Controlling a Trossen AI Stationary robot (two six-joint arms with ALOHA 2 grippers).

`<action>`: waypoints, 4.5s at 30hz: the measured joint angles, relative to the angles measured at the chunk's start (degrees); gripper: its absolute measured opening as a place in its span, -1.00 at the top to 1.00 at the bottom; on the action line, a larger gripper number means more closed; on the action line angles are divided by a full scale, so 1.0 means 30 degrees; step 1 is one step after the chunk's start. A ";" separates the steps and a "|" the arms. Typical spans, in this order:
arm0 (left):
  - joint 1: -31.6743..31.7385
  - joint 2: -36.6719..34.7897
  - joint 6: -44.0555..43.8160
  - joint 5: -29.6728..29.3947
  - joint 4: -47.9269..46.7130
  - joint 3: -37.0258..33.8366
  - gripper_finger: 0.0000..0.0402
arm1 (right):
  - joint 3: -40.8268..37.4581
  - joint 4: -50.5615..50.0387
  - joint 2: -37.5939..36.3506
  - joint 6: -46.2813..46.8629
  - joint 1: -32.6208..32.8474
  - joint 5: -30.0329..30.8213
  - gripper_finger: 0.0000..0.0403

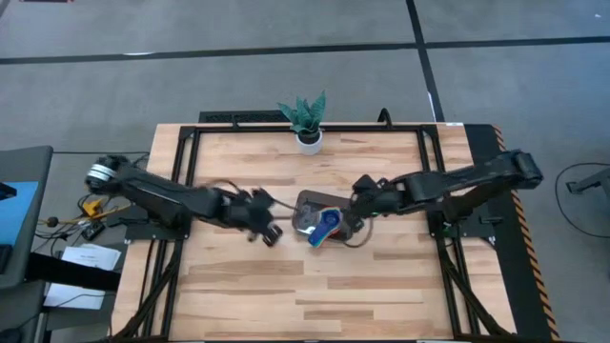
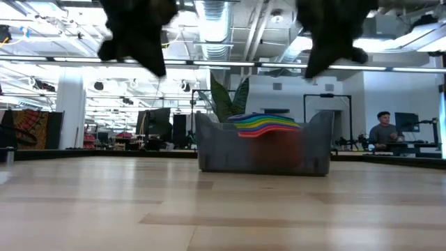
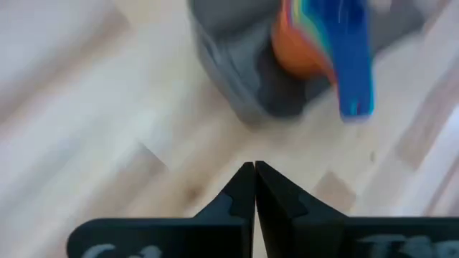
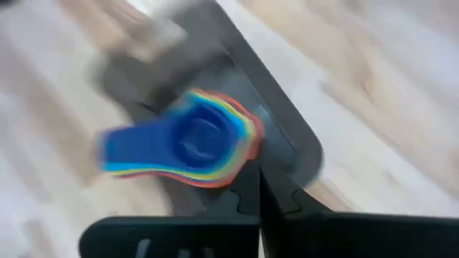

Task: Nest measuring cups in basket
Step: Return to Home Position

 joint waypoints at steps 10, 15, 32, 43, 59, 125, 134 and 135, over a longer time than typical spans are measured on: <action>-0.0843 -0.6942 0.7549 -0.4085 0.8517 -0.3910 0.99 | -0.2576 0.8991 -0.8636 -0.9574 0.3360 0.0227 0.98; -0.0669 -0.8601 1.1963 -0.3557 1.5881 -0.8612 0.99 | -0.5612 1.1688 -1.3164 -1.2248 0.3355 0.0381 0.97; 0.8649 -1.3909 1.7465 0.5946 2.0739 -1.6031 0.99 | -1.2672 1.1162 -2.2257 -1.3786 0.2775 0.2445 0.98; 1.0716 -1.6735 1.6380 0.7298 2.2633 -1.8338 1.00 | -1.5791 1.2120 -2.4969 -1.3394 0.1058 0.0690 0.97; 0.7883 -1.9522 1.6777 0.6715 2.1913 -2.0400 1.00 | -1.8862 1.4480 -2.6076 -1.4879 -0.1177 -0.2718 0.95; 0.4090 -2.6576 1.7352 0.6572 1.1739 -2.0451 1.00 | -2.0094 1.5114 -2.5857 -1.4383 -0.1657 -0.3076 0.78; 0.4089 -2.6572 1.7319 0.6271 1.1748 -2.0451 1.00 | -2.0094 1.5114 -2.5857 -1.4385 -0.1657 -0.3076 0.79; 0.4089 -2.6569 1.7319 0.6271 1.1748 -2.0451 1.00 | -2.0094 1.5114 -2.5857 -1.4385 -0.1657 -0.3076 0.79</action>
